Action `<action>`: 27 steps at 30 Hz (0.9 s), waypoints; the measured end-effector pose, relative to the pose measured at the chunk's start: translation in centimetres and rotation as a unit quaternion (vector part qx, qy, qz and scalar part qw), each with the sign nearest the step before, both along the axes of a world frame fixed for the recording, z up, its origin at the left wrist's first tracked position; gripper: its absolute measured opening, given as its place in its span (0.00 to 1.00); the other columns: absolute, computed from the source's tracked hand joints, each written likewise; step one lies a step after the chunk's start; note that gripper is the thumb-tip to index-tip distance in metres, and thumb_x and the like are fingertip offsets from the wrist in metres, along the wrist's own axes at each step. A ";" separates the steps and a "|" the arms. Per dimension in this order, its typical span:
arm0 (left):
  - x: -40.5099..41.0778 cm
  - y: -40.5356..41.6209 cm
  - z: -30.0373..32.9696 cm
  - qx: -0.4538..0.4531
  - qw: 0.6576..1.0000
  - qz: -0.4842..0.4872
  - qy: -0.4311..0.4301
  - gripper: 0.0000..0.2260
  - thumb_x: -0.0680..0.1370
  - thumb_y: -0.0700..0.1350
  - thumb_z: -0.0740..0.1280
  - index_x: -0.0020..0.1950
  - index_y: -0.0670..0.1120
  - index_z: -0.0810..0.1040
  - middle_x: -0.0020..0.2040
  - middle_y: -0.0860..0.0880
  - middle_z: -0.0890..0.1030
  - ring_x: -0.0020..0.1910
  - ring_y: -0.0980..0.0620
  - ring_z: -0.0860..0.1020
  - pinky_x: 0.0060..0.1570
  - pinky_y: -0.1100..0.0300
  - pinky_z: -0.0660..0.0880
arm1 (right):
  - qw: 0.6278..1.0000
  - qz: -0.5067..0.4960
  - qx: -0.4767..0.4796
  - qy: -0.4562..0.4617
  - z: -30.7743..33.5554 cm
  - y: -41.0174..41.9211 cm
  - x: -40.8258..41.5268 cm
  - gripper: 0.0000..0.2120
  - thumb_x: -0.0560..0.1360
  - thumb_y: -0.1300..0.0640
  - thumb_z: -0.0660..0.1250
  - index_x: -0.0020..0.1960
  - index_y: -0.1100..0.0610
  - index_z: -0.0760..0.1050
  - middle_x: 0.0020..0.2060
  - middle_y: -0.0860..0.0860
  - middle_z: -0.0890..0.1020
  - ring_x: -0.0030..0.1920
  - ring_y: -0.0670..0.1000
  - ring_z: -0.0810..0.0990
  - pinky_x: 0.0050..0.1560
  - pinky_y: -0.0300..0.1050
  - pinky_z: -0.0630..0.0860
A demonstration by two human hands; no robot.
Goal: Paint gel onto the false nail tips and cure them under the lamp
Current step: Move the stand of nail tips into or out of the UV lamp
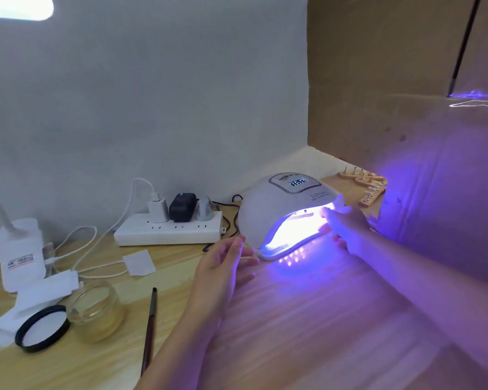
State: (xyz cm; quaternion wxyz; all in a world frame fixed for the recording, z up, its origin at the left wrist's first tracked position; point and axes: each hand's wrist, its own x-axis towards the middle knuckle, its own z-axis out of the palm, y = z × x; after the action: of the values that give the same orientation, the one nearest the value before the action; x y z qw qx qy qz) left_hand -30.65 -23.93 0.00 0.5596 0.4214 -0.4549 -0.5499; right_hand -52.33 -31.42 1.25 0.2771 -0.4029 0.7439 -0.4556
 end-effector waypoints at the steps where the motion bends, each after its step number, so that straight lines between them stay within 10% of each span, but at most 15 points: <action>1: 0.0 -0.1 0.0 0.000 1.000 0.002 0.002 0.07 0.79 0.44 0.60 0.47 0.46 0.77 0.41 0.47 0.80 0.32 0.59 0.80 0.31 0.66 0.77 | 1.000 0.017 -0.011 0.017 0.2 1.1 -0.4 0.12 0.74 0.54 0.63 0.33 0.57 0.71 0.23 0.49 0.77 0.14 0.44 0.66 0.17 0.31 0.60; 8: 0.2 -0.2 0.1 0.007 1.000 0.019 0.010 0.06 0.79 0.43 0.60 0.49 0.45 0.77 0.40 0.45 0.80 0.31 0.58 0.80 0.28 0.66 0.76 | 0.938 0.042 -0.260 0.224 3.5 3.1 -1.3 0.08 0.74 0.60 0.60 0.50 0.55 0.76 0.33 0.47 0.71 0.38 0.51 0.70 0.38 0.43 0.64; 12: 0.3 -0.2 0.0 0.013 0.999 0.023 0.018 0.06 0.78 0.42 0.61 0.48 0.45 0.77 0.38 0.46 0.80 0.30 0.58 0.80 0.28 0.66 0.76 | 0.889 0.192 -0.164 0.381 6.4 0.2 1.0 0.20 0.78 0.59 0.53 0.67 0.46 0.68 0.46 0.48 0.67 0.54 0.49 0.65 0.48 0.41 0.60; 20: 0.6 -0.6 -0.1 0.026 0.999 0.013 0.041 0.07 0.79 0.42 0.60 0.49 0.45 0.78 0.38 0.46 0.80 0.31 0.55 0.79 0.28 0.65 0.76 | 0.814 0.204 -0.106 0.533 7.7 -1.6 3.0 0.19 0.80 0.54 0.49 0.57 0.52 0.77 0.45 0.48 0.64 0.52 0.52 0.63 0.47 0.43 0.57; 27: 0.6 -0.3 0.0 0.036 0.997 0.027 0.063 0.08 0.79 0.39 0.60 0.45 0.44 0.78 0.33 0.47 0.81 0.27 0.56 0.78 0.27 0.64 0.76 | 0.838 0.173 -0.052 0.515 7.8 -1.2 3.7 0.18 0.79 0.52 0.51 0.57 0.49 0.78 0.55 0.50 0.68 0.59 0.52 0.62 0.52 0.44 0.56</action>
State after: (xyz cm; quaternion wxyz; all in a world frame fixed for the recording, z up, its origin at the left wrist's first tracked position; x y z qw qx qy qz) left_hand -30.07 -24.27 0.05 0.5861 0.4181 -0.3872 -0.5760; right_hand -48.68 -32.58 9.01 -0.0932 -0.7157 0.6723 -0.1645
